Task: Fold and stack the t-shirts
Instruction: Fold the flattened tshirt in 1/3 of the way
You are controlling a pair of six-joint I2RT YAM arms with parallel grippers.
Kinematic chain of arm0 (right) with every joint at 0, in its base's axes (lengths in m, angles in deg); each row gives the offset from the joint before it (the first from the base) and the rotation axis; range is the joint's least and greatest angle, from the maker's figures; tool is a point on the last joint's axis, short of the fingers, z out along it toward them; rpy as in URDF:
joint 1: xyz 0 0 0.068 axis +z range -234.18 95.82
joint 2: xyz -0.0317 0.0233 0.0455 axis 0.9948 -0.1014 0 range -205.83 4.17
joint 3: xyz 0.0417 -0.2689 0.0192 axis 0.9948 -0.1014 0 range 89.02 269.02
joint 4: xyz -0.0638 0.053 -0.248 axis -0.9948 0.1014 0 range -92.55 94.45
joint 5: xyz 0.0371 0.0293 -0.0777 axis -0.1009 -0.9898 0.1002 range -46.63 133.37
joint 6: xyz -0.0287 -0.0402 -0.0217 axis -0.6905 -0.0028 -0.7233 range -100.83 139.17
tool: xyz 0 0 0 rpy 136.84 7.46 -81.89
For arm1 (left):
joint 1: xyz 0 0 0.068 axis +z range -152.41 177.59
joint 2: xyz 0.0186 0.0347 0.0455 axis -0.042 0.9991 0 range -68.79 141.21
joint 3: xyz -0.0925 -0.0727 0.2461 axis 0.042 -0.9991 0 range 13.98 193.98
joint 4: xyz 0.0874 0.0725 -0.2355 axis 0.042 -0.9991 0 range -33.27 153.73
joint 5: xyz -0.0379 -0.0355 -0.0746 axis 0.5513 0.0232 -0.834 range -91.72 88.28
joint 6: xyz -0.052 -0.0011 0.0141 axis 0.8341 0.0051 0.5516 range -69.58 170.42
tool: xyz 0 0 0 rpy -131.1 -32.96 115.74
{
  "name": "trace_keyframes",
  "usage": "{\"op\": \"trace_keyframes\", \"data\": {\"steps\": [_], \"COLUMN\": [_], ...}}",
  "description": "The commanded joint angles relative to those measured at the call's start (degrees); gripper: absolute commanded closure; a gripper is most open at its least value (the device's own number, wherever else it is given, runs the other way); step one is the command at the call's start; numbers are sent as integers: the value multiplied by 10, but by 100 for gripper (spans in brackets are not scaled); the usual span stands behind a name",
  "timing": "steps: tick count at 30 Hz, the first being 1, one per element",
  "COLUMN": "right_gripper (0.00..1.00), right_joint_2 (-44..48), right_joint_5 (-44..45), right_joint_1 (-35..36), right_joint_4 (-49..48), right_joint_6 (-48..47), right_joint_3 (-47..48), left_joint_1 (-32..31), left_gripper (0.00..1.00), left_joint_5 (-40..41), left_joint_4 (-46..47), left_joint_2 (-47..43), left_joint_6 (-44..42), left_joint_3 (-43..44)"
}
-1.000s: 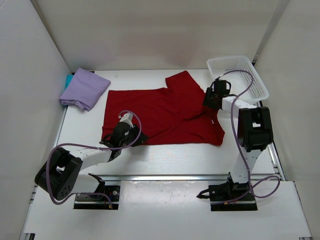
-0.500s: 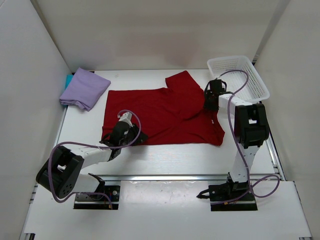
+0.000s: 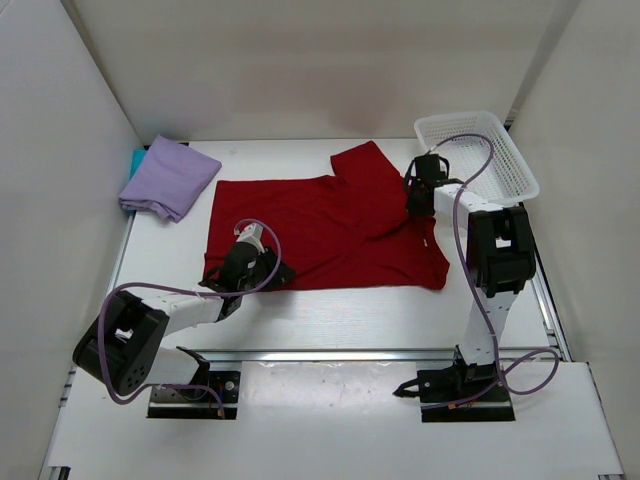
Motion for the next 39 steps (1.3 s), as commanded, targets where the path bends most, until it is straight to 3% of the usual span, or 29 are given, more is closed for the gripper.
{"op": "trace_keyframes", "data": {"steps": [1, 18, 20, 21, 23, 26, 28, 31, 34, 39], "right_gripper": [100, 100, 92, 83, 61, 52, 52, 58, 63, 67], "right_joint_2": [-6, -94, -81, -70, -32, 56, 90, 175, 220, 290], "right_joint_5": [20, 24, 19, 25, 31, 20, 13, -5, -63, -101], "right_joint_1": [6, 21, 25, 29, 32, 26, 25, 37, 49, 63], "right_joint_4": [-19, -4, -2, -5, -21, -31, -55, -114, -193, -253], "right_joint_6": [-12, -84, -86, -84, -84, -41, -11, 29, 86, 116], "right_joint_3": [55, 178, 173, 163, 137, 65, -3, -128, -258, -372], "left_joint_1": [7, 19, 27, 35, 70, 113, 130, 171, 205, 265], "left_gripper": [68, 68, 68, 67, 66, 65, 62, 60, 57, 56], "left_joint_5": [-9, 8, 21, 25, 22, 43, 79, 90, 125, 139], "left_joint_4": [14, -25, -59, -60, -64, -109, -127, -184, -183, -187], "left_joint_2": [-2, -3, -9, -24, -55, -97, -97, -75, -71, -68], "left_joint_6": [2, -22, -36, -40, -35, -50, -69, -98, -98, -89], "left_joint_3": [5, 17, 23, 21, 2, 21, 30, 71, 68, 55]}}
